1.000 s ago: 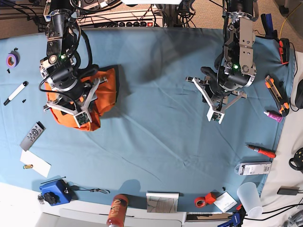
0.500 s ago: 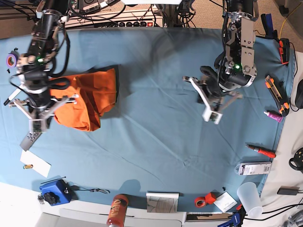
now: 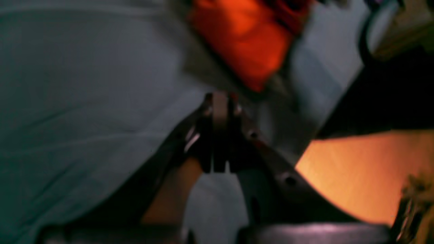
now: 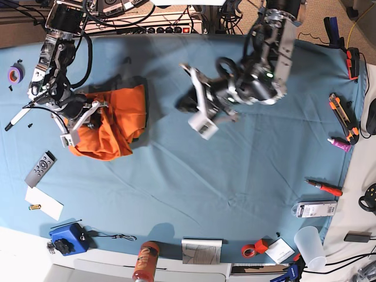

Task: Layout the t-shirt on the table in an organized manner, then fold the t-shirt properly
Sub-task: 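Move the left gripper to the bundle's edge beside the right gripper and grasp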

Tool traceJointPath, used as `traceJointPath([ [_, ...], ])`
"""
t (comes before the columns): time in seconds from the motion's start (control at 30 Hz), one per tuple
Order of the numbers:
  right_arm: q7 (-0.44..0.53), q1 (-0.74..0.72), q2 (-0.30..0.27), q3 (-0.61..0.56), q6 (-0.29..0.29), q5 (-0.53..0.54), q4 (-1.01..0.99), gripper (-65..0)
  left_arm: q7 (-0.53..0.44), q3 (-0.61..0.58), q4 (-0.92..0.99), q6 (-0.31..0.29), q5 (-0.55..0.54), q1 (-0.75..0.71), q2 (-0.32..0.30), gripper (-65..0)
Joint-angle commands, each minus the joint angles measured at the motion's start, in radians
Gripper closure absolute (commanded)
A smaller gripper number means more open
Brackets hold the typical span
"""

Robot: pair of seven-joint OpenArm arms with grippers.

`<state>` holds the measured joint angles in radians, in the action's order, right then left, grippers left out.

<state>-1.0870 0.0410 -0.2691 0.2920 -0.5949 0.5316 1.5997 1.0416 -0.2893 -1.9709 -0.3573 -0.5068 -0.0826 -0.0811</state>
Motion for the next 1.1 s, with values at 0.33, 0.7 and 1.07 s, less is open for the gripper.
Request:
traceJointPath([
  [0.33, -0.060, -0.008, -0.007, -0.003, -0.011, 0.110, 0.156, 0.0, -0.101, -0.240, -0.018, 0.141, 0.263, 0.019, 0.101, -23.4],
  [0.7, -0.061, -0.008, 0.063, -0.003, -0.066, 0.082, 0.046, 0.0, -0.145, -0.248, -0.018, 0.139, 0.268, 0.019, 0.100, -23.4],
  [1.07, -0.031, -0.008, 0.037, 0.238, -0.065, 0.052, 0.374, 0.0, -0.205, -0.252, 0.015, 0.169, 0.269, 0.019, 0.101, -39.6],
])
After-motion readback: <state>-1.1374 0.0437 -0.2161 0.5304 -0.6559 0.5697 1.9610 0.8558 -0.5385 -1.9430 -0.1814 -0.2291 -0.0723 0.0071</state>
